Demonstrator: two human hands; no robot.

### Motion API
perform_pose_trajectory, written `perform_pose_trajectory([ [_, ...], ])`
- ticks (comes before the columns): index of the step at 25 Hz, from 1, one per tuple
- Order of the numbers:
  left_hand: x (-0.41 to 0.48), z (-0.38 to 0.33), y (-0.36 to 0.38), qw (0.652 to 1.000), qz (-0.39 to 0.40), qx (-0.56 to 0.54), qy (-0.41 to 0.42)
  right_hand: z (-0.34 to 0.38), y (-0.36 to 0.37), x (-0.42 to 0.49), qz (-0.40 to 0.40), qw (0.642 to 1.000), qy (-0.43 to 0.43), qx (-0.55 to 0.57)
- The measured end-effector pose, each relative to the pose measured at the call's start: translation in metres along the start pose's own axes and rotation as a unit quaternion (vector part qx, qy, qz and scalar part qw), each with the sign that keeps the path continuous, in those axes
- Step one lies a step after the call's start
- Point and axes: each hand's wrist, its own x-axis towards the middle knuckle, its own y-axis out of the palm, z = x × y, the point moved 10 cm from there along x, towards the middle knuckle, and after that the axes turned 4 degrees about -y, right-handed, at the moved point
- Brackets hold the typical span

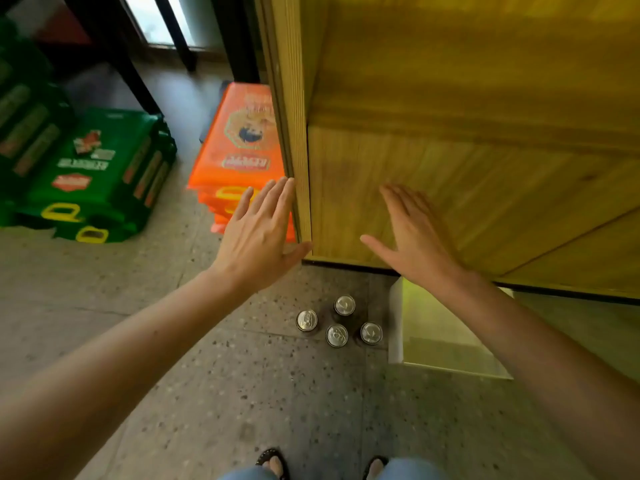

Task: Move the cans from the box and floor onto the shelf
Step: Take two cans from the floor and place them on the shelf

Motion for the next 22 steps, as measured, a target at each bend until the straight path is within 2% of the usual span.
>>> perform_pose_trajectory([
  [5, -0.025, 0.028, 0.171, 0.999, 0.031, -0.027, -0.015, -0.034, 0.178, -0.012, 0.072, 0.997, -0.029, -0.002],
  [10, -0.049, 0.032, 0.289, 0.996, 0.06, -0.055, -0.033, -0.053, 0.289, -0.024, 0.104, 0.994, -0.031, 0.002],
  [16, -0.082, 0.027, 0.378, 0.981, 0.16, -0.097, -0.053, -0.057, 0.358, -0.036, 0.134, 0.989, -0.013, 0.052],
  [22, -0.075, 0.03, 0.393, 0.981, 0.136, -0.123, -0.068, -0.059, 0.373, -0.028, 0.086, 0.991, 0.008, 0.104],
])
